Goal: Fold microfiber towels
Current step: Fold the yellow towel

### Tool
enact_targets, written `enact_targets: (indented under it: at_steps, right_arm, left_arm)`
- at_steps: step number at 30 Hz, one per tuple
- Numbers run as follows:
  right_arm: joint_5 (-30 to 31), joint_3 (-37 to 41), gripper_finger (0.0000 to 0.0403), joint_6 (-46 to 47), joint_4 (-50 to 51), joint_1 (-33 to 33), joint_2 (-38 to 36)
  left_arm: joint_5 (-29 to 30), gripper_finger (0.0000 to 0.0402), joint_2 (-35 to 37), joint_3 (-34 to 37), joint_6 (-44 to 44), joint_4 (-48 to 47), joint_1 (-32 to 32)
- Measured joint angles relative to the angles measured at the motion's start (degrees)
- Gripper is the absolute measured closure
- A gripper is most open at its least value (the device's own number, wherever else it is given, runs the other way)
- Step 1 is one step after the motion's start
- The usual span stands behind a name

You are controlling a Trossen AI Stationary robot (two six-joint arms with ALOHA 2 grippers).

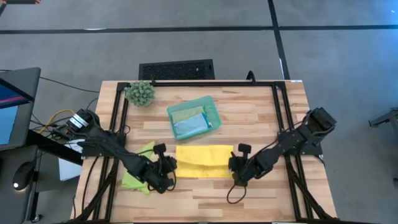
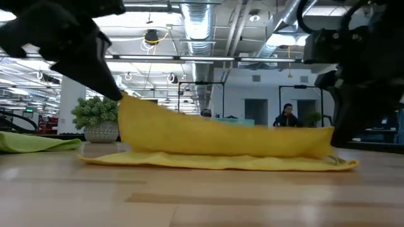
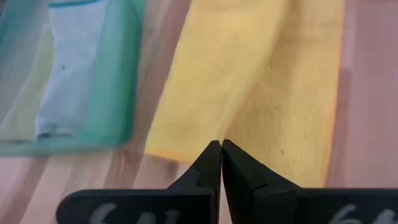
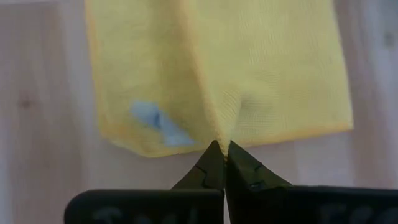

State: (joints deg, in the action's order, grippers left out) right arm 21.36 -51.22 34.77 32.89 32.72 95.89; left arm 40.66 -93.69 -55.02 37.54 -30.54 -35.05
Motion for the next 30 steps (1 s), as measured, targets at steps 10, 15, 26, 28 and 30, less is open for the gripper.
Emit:
enact_targets:
  at_steps: [10,15,26,28,30]
  right_arm:
    - [-0.48,-6.29,0.0387,3.04,6.39,2.47,3.75]
    - [-0.1,-10.34,0.0389,4.23,13.04,3.1,2.95]
    - [-1.98,-11.43,0.0384,4.27,11.71,3.8,2.88]
    - [-3.28,-11.43,0.0386,4.25,11.42,4.14,2.89]
    - [-5.56,-11.41,0.0387,3.91,11.36,4.21,2.89]
  left_arm:
    - [-5.0,0.0401,-5.05,-0.28,-0.68,5.9,-1.79]
    - [-3.14,0.0401,-4.13,-0.4,-2.21,5.46,-2.58]
    - [-4.74,0.0401,-6.07,-0.15,-3.46,4.39,-3.17]
    - [-4.84,0.0401,-6.82,-0.19,-3.43,5.71,-3.15]
    - [-4.93,0.0401,-6.93,-0.02,-3.5,5.36,-3.15]
